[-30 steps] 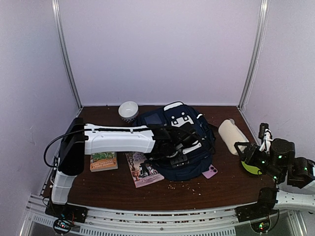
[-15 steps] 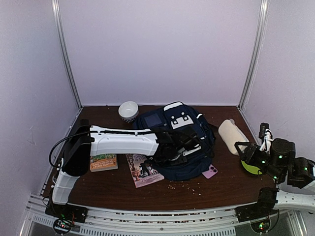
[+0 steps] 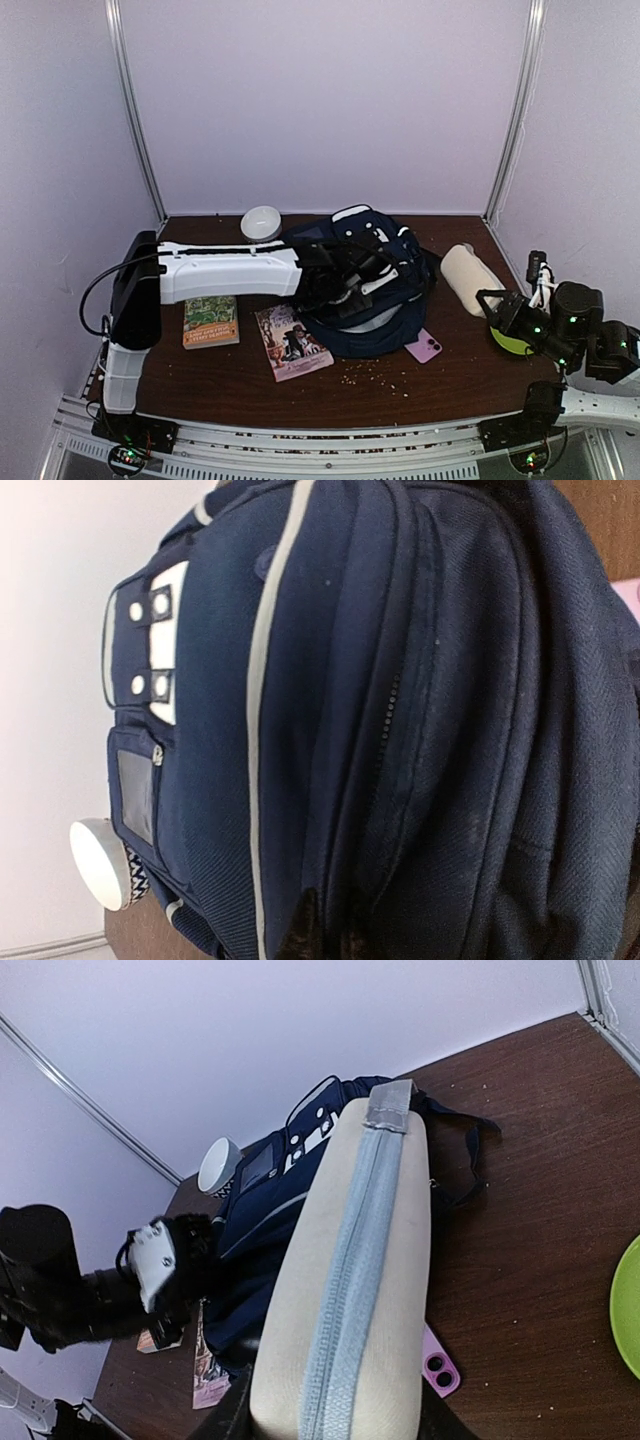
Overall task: Pack the student bag
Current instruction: Place the stationery in the student bag.
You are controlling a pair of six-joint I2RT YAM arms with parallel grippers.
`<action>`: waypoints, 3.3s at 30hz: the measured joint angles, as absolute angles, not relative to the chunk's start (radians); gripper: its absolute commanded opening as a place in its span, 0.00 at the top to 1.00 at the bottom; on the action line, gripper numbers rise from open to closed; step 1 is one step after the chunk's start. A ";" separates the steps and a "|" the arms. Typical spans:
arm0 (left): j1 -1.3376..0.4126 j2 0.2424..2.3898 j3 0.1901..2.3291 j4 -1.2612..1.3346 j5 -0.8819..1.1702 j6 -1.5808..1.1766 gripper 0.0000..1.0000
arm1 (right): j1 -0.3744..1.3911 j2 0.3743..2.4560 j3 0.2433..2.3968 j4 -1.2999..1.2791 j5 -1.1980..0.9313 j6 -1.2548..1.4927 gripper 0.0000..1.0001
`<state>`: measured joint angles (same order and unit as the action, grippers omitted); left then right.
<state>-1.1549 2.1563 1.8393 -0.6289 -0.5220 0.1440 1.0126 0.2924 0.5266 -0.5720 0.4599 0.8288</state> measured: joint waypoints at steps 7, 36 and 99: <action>-1.045 2.024 1.889 -0.669 -0.387 0.014 1.00 | 1.013 0.283 0.512 -0.534 0.382 0.862 0.60; -0.987 2.048 2.056 -0.751 -0.065 -0.290 1.00 | 1.010 0.753 0.372 0.046 0.117 1.045 0.60; -0.966 1.990 1.908 -0.604 0.060 -0.414 1.00 | 0.867 1.472 0.607 0.454 0.071 1.172 0.17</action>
<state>-0.9657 1.9896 1.9079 -0.6041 0.0601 -0.4145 0.8665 1.4723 0.6071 0.4538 0.0708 1.1717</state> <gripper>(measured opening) 0.042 0.848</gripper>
